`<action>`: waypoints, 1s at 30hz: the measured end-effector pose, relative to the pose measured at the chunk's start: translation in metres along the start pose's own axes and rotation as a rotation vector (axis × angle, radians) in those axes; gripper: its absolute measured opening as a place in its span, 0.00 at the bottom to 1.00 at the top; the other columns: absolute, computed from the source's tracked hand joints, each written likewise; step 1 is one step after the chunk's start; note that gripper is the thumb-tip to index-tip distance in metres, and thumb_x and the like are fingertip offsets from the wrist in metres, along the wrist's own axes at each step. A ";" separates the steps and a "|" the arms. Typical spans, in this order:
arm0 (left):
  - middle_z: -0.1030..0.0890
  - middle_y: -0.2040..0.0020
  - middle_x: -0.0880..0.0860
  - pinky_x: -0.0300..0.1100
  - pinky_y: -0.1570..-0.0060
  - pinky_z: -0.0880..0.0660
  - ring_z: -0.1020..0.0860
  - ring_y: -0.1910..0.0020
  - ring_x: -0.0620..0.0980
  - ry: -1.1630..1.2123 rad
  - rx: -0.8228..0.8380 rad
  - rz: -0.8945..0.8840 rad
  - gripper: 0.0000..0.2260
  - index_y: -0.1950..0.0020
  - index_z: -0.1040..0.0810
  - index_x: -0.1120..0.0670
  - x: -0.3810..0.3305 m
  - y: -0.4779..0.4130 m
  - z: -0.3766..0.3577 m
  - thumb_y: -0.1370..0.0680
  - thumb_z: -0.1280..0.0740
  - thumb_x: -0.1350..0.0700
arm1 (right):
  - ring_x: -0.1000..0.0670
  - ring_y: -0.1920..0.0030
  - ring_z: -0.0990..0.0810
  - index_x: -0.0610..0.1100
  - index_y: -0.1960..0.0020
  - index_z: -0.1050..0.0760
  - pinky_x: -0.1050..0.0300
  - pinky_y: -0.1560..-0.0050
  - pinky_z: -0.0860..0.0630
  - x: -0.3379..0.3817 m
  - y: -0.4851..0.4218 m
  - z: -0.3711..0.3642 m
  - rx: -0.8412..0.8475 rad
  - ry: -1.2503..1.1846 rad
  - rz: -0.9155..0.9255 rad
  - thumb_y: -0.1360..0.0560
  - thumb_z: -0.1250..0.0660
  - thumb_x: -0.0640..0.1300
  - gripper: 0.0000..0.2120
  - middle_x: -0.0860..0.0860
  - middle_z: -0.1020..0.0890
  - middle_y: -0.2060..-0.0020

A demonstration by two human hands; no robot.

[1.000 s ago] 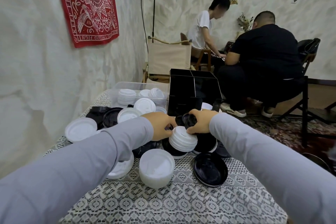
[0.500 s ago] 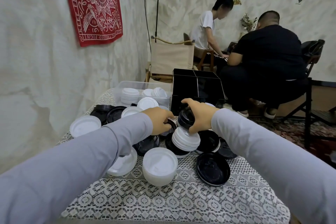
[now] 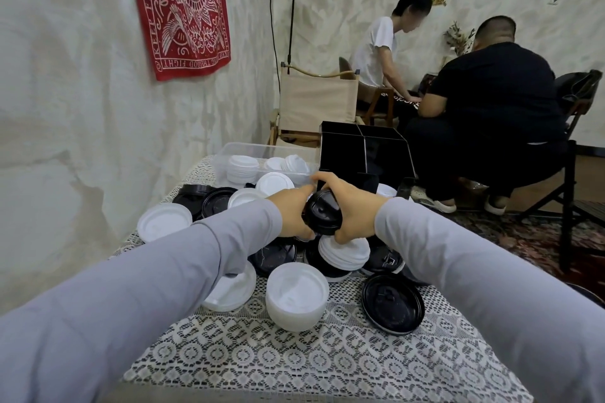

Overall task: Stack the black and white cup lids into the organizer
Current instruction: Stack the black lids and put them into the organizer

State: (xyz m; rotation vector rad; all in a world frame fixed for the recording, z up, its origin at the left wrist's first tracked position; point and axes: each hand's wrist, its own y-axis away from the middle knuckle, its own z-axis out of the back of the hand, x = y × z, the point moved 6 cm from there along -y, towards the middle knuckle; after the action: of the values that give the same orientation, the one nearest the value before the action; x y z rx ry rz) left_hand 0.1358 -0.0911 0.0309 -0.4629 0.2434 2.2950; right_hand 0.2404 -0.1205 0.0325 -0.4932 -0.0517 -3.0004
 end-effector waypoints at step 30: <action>0.27 0.40 0.54 0.52 0.43 0.26 0.25 0.42 0.55 -0.052 -0.062 0.057 0.38 0.35 0.35 0.54 0.005 -0.015 -0.007 0.39 0.20 0.55 | 0.47 0.52 0.23 0.46 0.43 0.34 0.61 0.56 0.26 -0.005 0.002 0.002 -0.053 -0.156 0.012 0.37 0.27 0.32 0.27 0.48 0.24 0.50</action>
State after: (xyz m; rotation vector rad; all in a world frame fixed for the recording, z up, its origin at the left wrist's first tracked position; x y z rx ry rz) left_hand 0.1450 -0.0801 0.0218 -0.4315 0.1617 2.3727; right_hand 0.2465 -0.1221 0.0330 -0.7292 0.0183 -2.9518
